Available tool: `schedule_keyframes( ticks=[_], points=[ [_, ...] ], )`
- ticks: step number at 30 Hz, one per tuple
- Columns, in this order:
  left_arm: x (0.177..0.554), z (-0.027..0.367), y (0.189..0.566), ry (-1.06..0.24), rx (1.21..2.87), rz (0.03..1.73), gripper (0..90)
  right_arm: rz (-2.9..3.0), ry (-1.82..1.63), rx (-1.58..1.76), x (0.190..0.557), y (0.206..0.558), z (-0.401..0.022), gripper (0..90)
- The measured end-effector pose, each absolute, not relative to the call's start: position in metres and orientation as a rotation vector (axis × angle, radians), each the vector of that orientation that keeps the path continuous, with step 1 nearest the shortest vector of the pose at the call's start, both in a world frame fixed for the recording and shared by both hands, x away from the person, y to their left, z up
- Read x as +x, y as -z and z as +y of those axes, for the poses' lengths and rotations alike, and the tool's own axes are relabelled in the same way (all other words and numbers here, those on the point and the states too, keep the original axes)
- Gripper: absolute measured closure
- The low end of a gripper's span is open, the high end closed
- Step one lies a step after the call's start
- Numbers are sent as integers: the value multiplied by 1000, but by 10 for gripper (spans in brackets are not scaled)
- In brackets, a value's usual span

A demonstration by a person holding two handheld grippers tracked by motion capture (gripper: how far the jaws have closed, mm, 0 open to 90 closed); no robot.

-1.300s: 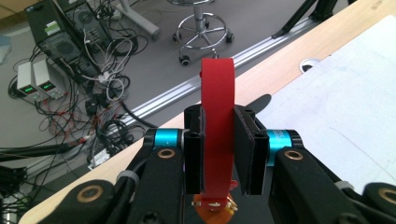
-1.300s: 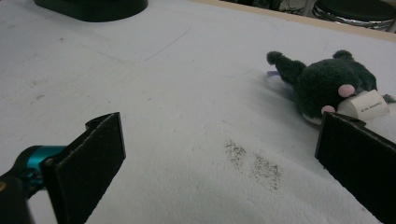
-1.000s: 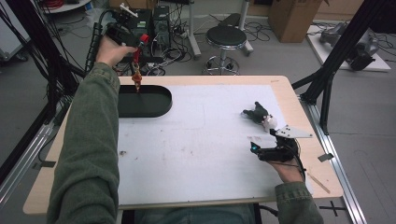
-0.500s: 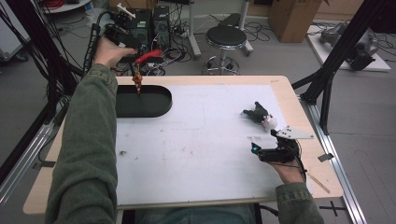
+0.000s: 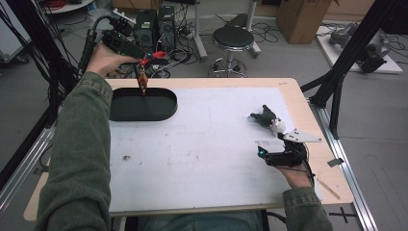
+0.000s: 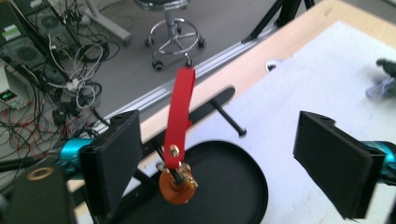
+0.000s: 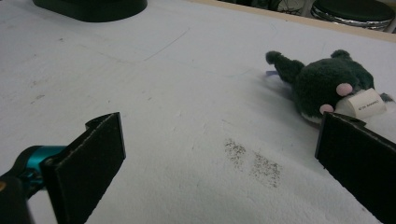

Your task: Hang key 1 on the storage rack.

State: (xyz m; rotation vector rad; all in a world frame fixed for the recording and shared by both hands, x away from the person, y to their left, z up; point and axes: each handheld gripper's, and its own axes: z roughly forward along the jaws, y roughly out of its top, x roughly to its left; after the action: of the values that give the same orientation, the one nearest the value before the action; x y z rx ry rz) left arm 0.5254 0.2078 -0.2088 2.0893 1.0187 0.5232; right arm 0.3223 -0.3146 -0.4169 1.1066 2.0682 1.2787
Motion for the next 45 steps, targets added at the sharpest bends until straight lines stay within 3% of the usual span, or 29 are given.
schedule_keyframes(
  ticks=[4, 9, 19, 45],
  points=[
    [516, 209, 214, -516, 2092, 1012, 118, 2071, -1282, 1106, 323, 417, -314, 5],
    [508, 210, 215, -458, 2112, 986, 16, 2072, -1288, 1115, 324, 416, -313, 5],
    [487, 209, 211, -492, 2121, 966, 17, 2067, -1288, 1108, 324, 416, -314, 5],
    [411, 232, 259, -529, 2078, 993, 17, 2067, -1291, 1109, 324, 415, -311, 5]
  ],
)
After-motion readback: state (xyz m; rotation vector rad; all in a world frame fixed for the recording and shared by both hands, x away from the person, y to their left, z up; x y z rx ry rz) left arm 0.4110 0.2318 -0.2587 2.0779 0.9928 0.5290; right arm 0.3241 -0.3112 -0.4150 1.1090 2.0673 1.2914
